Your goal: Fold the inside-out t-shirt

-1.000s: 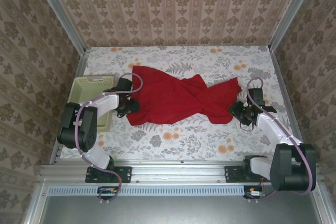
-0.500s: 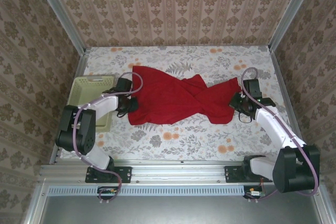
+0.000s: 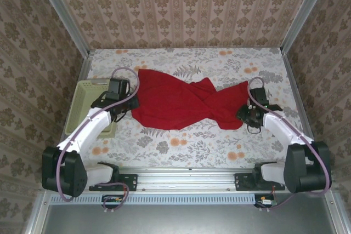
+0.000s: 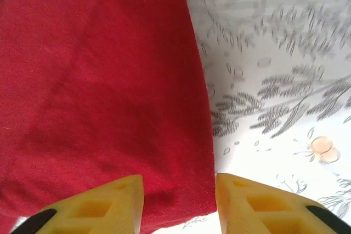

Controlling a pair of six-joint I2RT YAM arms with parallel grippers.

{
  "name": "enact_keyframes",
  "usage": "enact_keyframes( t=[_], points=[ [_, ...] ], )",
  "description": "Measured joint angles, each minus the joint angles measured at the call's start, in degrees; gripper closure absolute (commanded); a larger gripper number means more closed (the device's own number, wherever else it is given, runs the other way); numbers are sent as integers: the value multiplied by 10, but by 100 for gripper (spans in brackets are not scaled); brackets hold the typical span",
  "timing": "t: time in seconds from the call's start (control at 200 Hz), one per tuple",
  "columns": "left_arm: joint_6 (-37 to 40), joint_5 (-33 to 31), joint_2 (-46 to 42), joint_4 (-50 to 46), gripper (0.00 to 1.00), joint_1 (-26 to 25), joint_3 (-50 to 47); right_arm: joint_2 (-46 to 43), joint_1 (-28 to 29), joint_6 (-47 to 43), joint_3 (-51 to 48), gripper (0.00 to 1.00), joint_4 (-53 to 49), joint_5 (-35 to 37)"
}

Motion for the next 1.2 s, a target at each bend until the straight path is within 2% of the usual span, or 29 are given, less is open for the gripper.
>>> enact_keyframes(
  t=[0.265,0.46,0.575,0.74,0.89,0.975,1.065,1.125,1.2],
  points=[
    [0,0,-39,-8,100,0,-2,30,0,-3,3,100,9,11],
    [0,-1,-45,-13,100,0,-2,20,2,-18,22,100,-9,36],
    [0,-5,-45,-23,100,0,-2,9,28,-29,59,100,-60,86],
    [1,-9,-54,-37,100,0,-2,35,119,-51,213,100,-165,170],
    [3,-12,-75,-38,100,0,-1,149,182,-63,351,100,-202,213],
    [3,-11,-75,-36,100,0,-1,227,202,-66,399,90,-210,206],
    [3,-11,-75,-36,100,0,-1,301,214,-68,440,66,-214,187],
    [3,-11,-75,-36,100,0,-1,334,220,-75,459,60,-214,176],
    [3,-11,-75,-36,100,0,-1,343,223,-83,464,59,-214,162]
  ],
)
